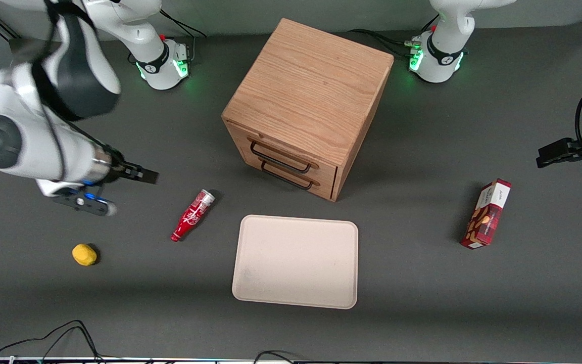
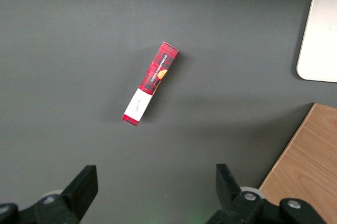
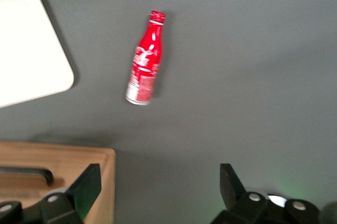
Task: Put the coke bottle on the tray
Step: 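Move the open right gripper down over the red Coca-Cola bottle, then close the right gripper around the bottle's body, then lift the bottle and carry it toward the cream tray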
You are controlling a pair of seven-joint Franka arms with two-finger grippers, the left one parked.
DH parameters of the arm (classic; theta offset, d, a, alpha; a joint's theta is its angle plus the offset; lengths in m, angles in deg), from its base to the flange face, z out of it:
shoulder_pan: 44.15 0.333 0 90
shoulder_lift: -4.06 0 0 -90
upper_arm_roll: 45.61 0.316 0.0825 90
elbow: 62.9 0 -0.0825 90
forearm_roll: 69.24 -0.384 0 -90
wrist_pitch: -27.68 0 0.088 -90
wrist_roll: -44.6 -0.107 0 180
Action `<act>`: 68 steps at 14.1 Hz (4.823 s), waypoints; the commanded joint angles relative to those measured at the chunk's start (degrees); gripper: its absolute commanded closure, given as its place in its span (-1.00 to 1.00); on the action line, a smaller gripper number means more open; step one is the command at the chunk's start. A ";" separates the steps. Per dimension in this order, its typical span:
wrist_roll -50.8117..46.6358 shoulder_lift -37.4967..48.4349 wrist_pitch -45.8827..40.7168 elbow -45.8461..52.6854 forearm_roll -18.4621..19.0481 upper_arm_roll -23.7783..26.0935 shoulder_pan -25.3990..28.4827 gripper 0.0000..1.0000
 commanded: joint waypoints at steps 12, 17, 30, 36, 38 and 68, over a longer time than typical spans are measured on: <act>-15.82 -5.53 41.49 -25.02 -0.44 1.09 0.46 -1.00; -18.28 -10.81 47.38 -25.02 1.84 1.09 1.34 -1.00; -18.82 -14.60 51.61 -25.11 3.87 1.00 1.25 0.55; -18.99 -13.90 51.61 -25.99 4.75 1.00 1.26 1.00; -18.99 -13.20 51.08 -25.90 4.75 1.00 1.25 1.00; 0.94 -37.79 19.42 36.15 3.25 0.83 8.01 1.00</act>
